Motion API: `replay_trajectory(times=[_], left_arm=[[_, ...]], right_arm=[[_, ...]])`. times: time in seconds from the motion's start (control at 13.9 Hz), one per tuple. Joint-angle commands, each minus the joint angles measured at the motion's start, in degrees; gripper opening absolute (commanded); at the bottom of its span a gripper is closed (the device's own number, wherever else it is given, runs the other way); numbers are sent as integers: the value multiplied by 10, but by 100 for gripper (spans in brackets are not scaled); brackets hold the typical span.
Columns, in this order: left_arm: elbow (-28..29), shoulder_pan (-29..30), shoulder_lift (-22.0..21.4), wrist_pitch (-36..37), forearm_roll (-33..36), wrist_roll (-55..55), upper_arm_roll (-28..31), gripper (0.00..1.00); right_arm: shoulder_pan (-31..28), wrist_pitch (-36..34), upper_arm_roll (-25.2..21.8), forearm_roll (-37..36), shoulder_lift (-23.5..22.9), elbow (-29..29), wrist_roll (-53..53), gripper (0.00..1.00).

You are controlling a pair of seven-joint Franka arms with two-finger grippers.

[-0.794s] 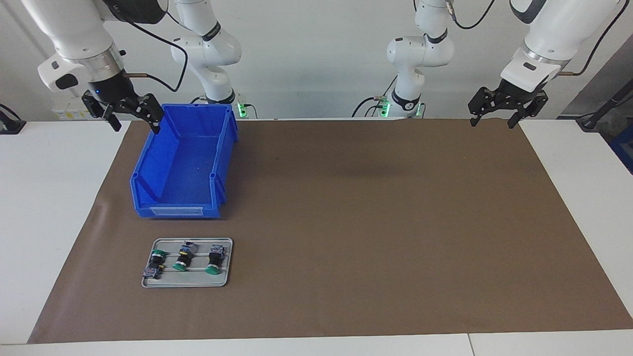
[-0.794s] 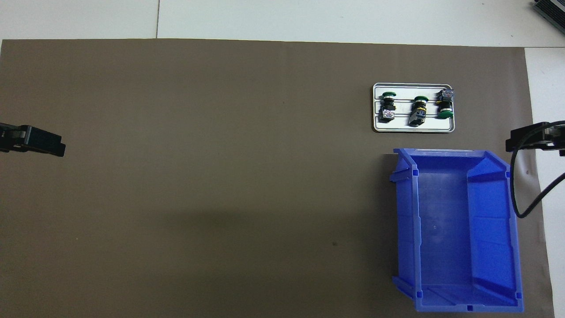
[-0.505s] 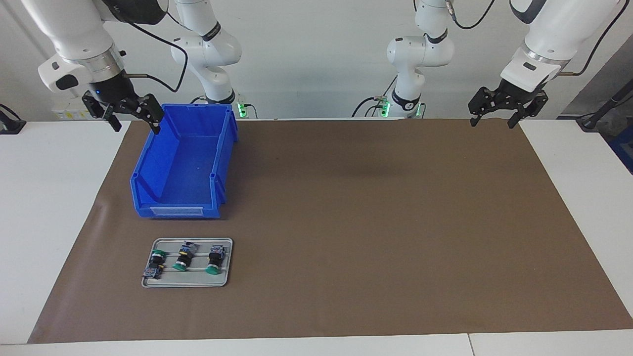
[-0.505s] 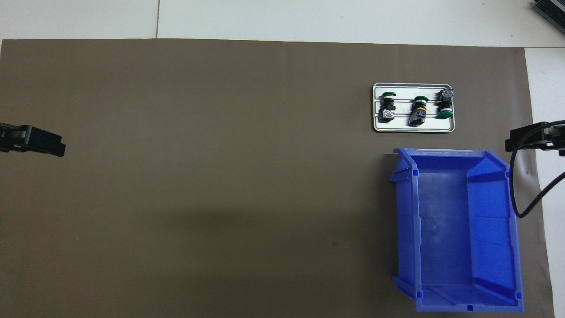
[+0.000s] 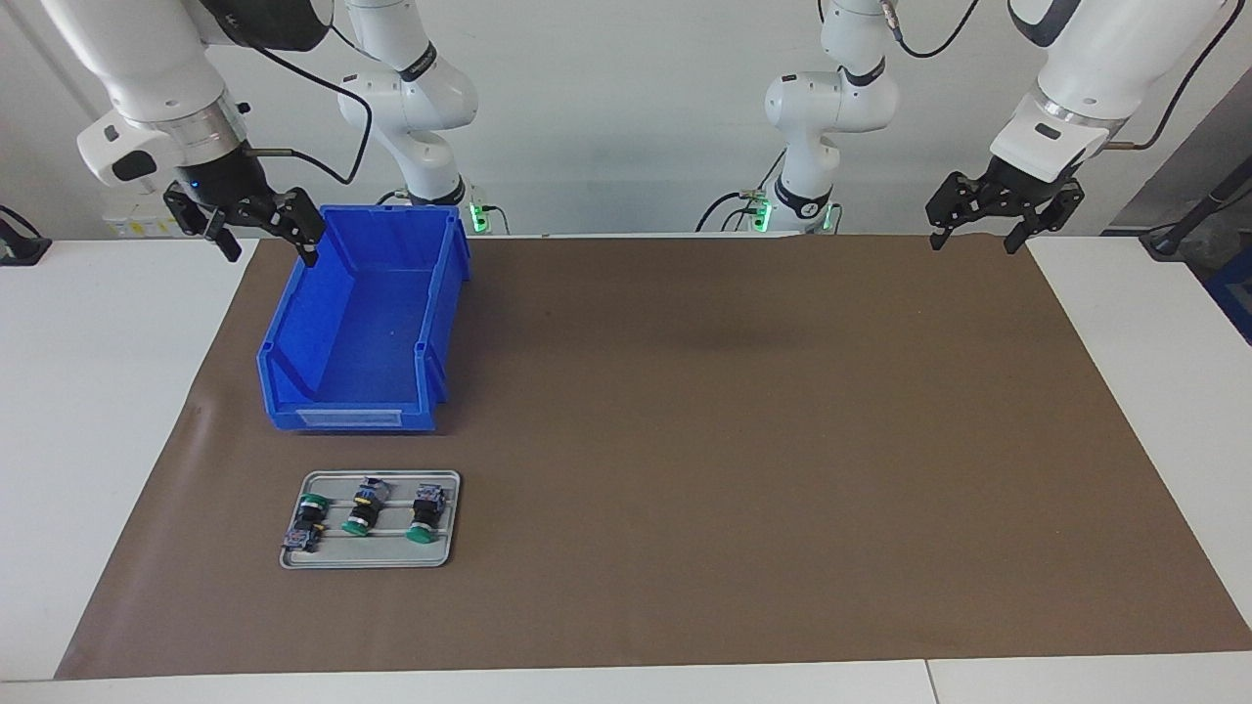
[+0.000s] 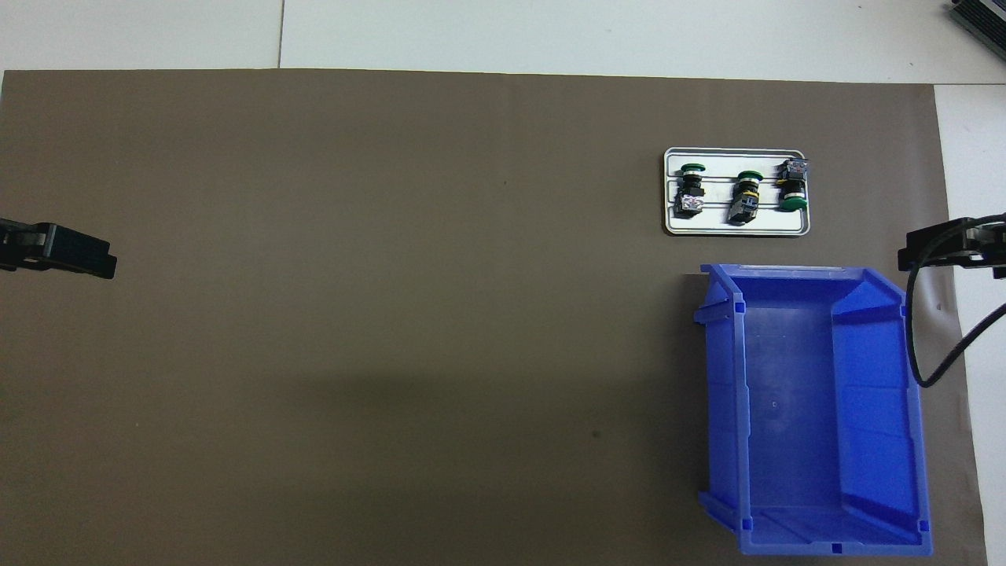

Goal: Place and press button with both arms

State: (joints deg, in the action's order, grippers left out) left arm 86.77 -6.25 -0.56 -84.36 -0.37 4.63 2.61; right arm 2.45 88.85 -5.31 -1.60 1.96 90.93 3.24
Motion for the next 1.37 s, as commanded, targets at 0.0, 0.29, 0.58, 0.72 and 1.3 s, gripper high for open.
replay_trajectory(times=[0.0, 0.29, 0.58, 0.72, 1.3], left_arm=[[15, 7, -13, 2, 4, 7, -4, 100], [15, 7, -14, 2, 5, 7, -4, 100], [15, 7, -14, 2, 5, 7, -4, 100], [15, 7, -13, 2, 5, 7, -4, 100], [15, 7, -13, 2, 5, 7, -4, 100]], right_arm=[[-5, -1, 5, -9, 5, 7, -2, 100], [-5, -2, 5, -9, 5, 7, -3, 100], [-4, 4, 5, -6, 5, 8, -2, 100], [-4, 7, 5, -5, 5, 8, -2, 100], [-4, 166, 5, -2, -69, 34, -2, 100]])
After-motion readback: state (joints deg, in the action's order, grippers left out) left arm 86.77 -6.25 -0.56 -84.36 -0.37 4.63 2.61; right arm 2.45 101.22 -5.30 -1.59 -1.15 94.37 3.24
